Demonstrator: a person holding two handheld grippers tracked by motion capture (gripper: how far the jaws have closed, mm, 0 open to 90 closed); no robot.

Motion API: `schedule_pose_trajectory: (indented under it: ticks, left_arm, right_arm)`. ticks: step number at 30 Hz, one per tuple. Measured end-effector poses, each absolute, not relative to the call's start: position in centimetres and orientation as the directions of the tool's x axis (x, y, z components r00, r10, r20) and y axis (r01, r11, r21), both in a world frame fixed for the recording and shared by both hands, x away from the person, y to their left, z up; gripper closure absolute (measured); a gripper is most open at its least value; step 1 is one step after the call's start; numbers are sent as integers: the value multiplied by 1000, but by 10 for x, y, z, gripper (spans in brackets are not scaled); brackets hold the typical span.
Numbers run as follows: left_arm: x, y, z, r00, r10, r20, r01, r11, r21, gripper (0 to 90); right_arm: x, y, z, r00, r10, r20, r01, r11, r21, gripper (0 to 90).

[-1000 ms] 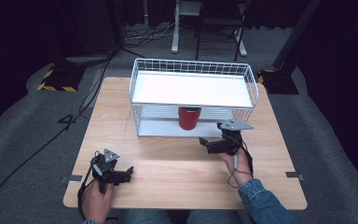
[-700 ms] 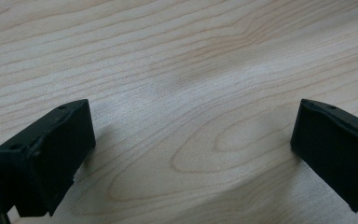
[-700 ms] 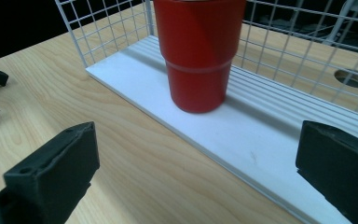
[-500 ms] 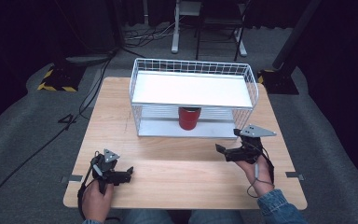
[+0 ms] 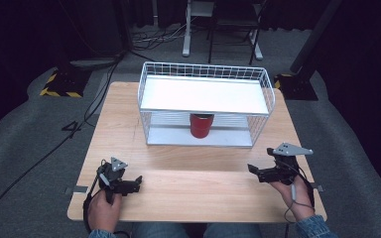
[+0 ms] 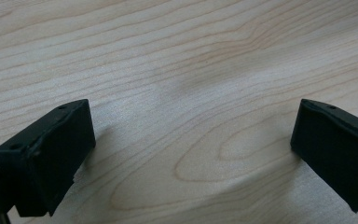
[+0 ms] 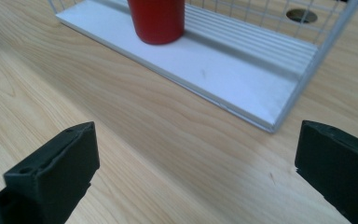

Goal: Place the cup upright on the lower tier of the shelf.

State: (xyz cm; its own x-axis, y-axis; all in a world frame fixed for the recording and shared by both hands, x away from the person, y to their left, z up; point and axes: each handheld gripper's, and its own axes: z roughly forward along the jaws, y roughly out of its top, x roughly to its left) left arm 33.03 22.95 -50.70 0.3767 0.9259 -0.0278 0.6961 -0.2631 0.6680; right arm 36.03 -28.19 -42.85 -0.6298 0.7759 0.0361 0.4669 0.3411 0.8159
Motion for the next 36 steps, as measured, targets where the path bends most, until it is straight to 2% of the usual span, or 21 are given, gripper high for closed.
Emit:
schedule_pose_trajectory:
  ticks: [8,18,36]
  left_arm:
    - [330,230,-507,376,926,-25,696,-264,668,0]
    - [330,230,-507,376,926,-26,696,-264,668,0]
    - [330,230,-507,376,926,-25,696,-264,668,0]
  right_arm:
    - [357,-307,-441,-586,809,38,507,329,796,0]
    - [361,-325,-465,-565,819,99,579,308,755,0]
    - [362,-331,-498,-539,841,47,625,361,692,28]
